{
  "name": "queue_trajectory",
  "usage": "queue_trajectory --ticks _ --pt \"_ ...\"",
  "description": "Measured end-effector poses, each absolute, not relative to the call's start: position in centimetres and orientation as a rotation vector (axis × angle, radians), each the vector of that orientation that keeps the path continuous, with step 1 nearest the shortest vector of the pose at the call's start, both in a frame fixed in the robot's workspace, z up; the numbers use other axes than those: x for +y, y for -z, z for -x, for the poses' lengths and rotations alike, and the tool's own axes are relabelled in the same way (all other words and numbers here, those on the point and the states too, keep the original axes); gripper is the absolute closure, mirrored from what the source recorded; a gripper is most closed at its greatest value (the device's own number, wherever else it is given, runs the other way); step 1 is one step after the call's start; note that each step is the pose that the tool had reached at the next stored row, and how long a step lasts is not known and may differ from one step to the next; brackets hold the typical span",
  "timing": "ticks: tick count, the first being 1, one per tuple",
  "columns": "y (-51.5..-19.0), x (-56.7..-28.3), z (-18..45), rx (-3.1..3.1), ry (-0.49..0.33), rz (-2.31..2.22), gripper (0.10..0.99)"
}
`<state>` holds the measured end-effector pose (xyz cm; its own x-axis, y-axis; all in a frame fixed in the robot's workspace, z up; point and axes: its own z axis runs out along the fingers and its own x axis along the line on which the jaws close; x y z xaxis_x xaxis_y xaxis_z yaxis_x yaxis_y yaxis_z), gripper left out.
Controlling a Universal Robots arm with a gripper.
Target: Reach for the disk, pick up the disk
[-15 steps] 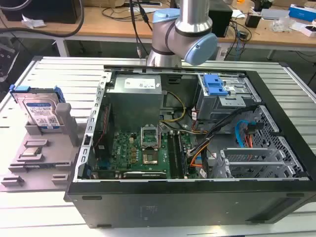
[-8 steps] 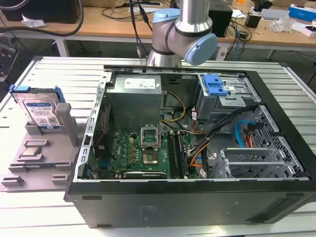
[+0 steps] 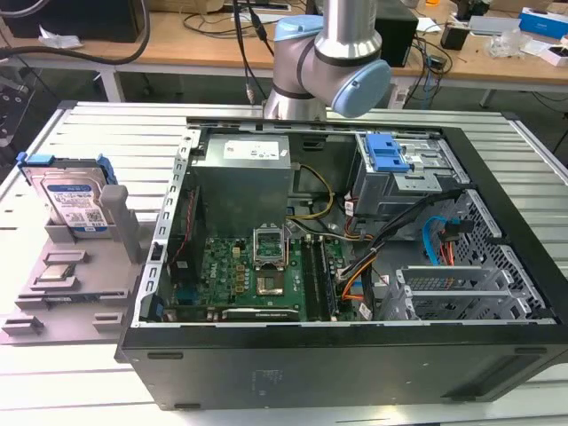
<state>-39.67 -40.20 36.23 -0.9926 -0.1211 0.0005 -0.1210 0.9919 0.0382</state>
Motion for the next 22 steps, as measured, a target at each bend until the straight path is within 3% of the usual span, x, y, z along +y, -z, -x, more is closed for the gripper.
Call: queue_trajectory --ticks 22 --pt "-36.23 -40.20 39.67 -3.112 0.059 -0.389 0.980"
